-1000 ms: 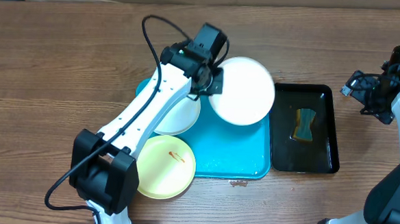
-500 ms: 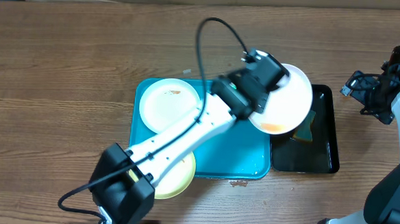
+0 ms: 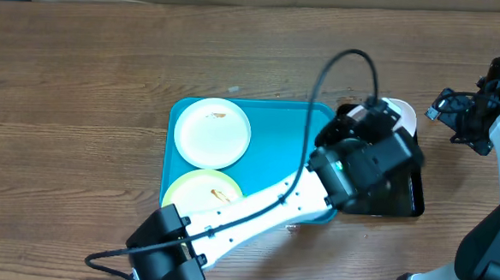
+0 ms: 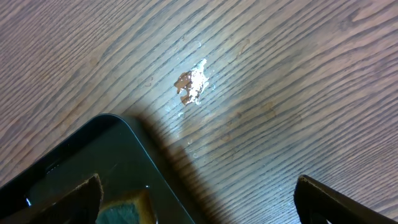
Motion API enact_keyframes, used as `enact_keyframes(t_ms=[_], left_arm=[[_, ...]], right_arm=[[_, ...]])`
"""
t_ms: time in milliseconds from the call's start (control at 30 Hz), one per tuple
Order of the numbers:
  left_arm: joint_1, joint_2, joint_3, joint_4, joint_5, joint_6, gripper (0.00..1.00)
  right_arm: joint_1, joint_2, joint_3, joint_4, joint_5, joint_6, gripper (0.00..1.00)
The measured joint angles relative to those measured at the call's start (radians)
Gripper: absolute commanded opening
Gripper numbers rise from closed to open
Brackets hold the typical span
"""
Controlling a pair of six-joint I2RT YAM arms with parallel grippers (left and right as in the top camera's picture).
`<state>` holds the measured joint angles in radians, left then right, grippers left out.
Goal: Clean dirty plates on tray and stack at the side
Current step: 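Lift the right white plate by its rim with the left gripper, then swing the held plate left and set it on the table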
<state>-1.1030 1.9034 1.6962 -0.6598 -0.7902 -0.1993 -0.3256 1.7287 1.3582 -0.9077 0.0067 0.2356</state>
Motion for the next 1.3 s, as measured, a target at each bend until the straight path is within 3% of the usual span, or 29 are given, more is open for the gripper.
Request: enact_keyframes(t_ms=[333, 900, 1067, 1300], left_arm=[[-0.103, 0.0, 0.0, 0.082, -0.197, 0.185, 0.04], [-0.101, 0.0, 0.0, 0.1, -0.232, 0.193, 0.04], [-0.061, 0.0, 0.001, 0.043, -0.104, 0.118, 0.04], [0.199, 0.002, 0.001, -0.039, 0.359, -0.052, 0.04]], right_arm=[[0.0, 0.0, 0.0, 0.0, 0.0, 0.0, 1.0], [0.0, 0.0, 0.0, 0.0, 0.0, 0.0, 1.0], [0.0, 0.0, 0.0, 0.0, 0.0, -0.001, 1.0], [0.0, 0.0, 0.0, 0.0, 0.0, 0.0, 1.0]])
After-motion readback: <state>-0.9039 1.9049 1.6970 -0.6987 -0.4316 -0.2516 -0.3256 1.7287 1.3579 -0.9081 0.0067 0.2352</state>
